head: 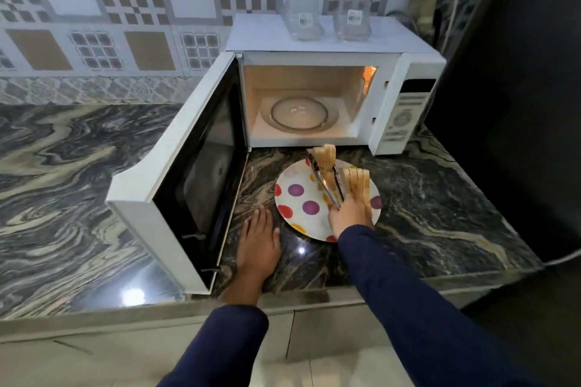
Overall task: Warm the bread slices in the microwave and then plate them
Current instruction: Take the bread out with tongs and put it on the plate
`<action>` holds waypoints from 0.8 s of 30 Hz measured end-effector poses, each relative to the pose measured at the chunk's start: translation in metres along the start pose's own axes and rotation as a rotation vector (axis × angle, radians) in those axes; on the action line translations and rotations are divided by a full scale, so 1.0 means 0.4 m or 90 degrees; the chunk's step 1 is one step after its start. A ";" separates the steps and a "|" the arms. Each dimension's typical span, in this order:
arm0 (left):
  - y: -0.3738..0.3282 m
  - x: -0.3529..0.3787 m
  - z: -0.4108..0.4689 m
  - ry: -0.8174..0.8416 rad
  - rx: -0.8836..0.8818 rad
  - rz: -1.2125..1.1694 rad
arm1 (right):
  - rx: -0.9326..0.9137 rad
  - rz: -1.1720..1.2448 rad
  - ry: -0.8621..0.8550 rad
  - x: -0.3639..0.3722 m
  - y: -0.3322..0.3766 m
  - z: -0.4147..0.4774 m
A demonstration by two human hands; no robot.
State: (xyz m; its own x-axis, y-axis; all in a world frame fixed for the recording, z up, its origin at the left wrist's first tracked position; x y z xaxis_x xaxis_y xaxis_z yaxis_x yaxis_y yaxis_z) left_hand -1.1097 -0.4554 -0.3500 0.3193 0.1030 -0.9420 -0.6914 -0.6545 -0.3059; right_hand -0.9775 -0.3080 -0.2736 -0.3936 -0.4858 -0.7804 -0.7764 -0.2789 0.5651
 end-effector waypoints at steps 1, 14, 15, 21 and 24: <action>-0.001 0.002 -0.004 0.000 0.002 0.007 | 0.012 0.007 0.008 0.010 -0.014 -0.013; -0.002 0.007 -0.050 0.002 0.024 0.007 | 0.076 -0.010 0.033 0.036 -0.112 -0.066; -0.002 0.007 -0.052 0.002 0.026 0.008 | 0.079 -0.011 0.035 0.037 -0.113 -0.066; -0.001 0.014 -0.062 0.005 0.028 0.008 | 0.058 -0.032 0.044 0.027 -0.101 -0.074; -0.001 0.015 -0.083 -0.009 0.034 -0.003 | 0.049 -0.051 0.039 0.022 -0.102 -0.092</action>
State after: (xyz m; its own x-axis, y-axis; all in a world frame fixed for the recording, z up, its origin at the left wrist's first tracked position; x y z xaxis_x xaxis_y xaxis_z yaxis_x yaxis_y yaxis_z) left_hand -1.0858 -0.4795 -0.3507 0.3137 0.1177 -0.9422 -0.7231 -0.6135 -0.3174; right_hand -0.9312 -0.3313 -0.2934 -0.3003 -0.5146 -0.8031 -0.8408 -0.2548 0.4777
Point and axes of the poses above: each hand's wrist, its own z-axis towards the middle knuckle, its own x-axis out of the palm, y = z × x, the point moved 9 cm from there along z, towards the middle knuckle, and after that the axes turned 9 degrees about y, right-handed, at the moved point
